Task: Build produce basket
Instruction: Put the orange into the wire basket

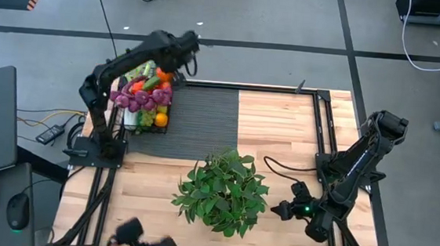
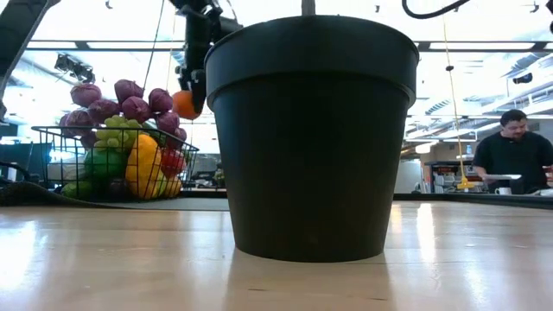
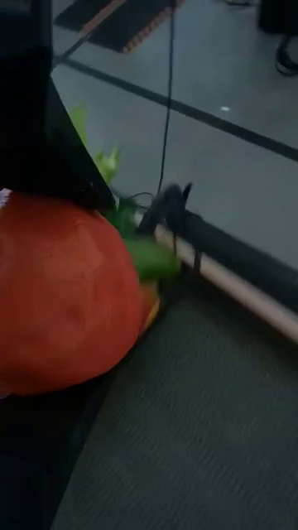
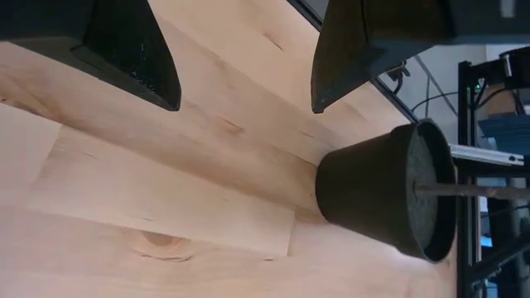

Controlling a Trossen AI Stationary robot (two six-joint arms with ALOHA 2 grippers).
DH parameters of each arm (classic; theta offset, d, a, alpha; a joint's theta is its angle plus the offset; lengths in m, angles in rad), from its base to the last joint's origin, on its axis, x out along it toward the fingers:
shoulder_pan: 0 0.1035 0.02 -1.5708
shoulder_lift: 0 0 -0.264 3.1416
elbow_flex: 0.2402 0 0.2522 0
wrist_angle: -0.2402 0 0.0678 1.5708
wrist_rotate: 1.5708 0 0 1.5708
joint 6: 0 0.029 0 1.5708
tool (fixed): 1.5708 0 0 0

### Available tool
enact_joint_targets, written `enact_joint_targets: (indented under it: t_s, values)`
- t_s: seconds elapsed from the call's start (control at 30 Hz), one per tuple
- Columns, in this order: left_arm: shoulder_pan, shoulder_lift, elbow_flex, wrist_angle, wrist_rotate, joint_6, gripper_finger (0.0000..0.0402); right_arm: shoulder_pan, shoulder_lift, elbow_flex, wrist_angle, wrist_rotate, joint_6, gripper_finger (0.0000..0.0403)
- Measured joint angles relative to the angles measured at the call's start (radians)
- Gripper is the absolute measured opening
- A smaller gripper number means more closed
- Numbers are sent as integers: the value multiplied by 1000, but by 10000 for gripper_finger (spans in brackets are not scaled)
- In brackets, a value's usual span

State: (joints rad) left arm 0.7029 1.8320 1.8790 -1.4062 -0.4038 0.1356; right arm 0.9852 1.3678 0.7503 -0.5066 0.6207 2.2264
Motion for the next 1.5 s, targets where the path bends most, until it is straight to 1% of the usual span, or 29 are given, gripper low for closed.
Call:
enact_joint_targets:
  t_s: [0.13,0.3,0.43,0.6,0.73,0.83,0.93,1.07,1.27,1.5]
  values:
    - [104,0,0,40,-1,9,309,-26,0,0,-3,-18,-1,274]
    - [205,0,0,19,2,9,310,-64,-5,0,-1,-23,-1,274]
    - [266,-1,-30,10,55,24,311,-105,-21,0,-21,-30,-4,274]
    - [312,0,-140,75,66,45,311,-160,-40,0,-52,-38,-15,274]
    - [326,0,-270,106,65,77,311,-198,-59,0,-56,-54,-55,274]
    - [328,0,-359,109,63,59,312,-223,-73,0,-74,-90,-88,274]
    - [327,-2,-412,118,54,33,316,-242,-86,0,-91,-123,-112,274]
    - [318,-2,-412,101,53,33,318,-261,-94,0,-99,-136,-135,274]
    - [318,-8,-361,106,71,34,318,-288,-95,0,-104,-176,-157,274]
    - [321,-8,-327,120,74,64,318,-312,-95,0,-107,-178,-169,274]
